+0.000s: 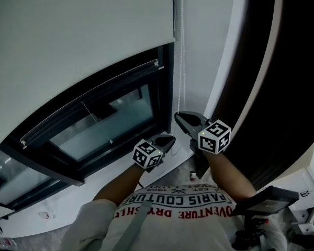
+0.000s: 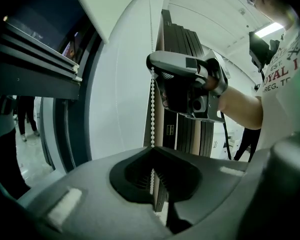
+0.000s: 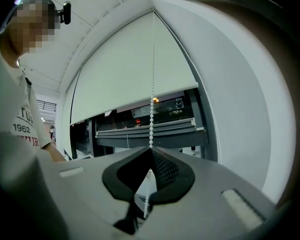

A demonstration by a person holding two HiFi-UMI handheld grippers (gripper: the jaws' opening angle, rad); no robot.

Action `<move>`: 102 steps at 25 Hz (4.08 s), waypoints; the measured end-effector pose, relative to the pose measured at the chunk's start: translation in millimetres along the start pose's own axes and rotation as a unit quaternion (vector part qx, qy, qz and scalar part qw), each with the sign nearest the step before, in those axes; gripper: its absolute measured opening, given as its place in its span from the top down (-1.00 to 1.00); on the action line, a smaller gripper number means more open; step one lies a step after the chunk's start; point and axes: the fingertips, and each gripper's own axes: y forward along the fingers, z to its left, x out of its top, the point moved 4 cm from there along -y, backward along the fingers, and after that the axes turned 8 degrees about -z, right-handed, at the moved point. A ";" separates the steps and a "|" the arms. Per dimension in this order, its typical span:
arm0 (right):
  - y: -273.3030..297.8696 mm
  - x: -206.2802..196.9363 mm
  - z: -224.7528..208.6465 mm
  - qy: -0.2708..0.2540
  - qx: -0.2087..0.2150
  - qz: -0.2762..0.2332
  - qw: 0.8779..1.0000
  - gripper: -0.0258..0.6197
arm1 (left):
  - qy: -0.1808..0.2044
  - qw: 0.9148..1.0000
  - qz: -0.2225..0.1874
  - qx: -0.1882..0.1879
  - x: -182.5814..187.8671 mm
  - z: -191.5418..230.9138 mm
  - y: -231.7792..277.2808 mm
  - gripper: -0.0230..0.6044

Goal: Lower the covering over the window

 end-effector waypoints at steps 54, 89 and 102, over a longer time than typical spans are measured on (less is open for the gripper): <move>-30.9 -176.3 5.5 0.071 -0.095 0.111 0.987 0.90 | 0.019 0.989 -0.132 -0.067 165.7 16.6 -6.6 0.58; -53.4 -231.4 13.9 0.109 -0.110 0.171 0.973 0.90 | 0.042 0.995 -0.092 -0.027 134.5 22.2 2.4 0.91; -70.1 -276.1 28.8 0.151 -0.112 0.233 0.954 0.90 | 0.005 0.998 -0.057 -0.003 70.7 41.7 2.1 0.90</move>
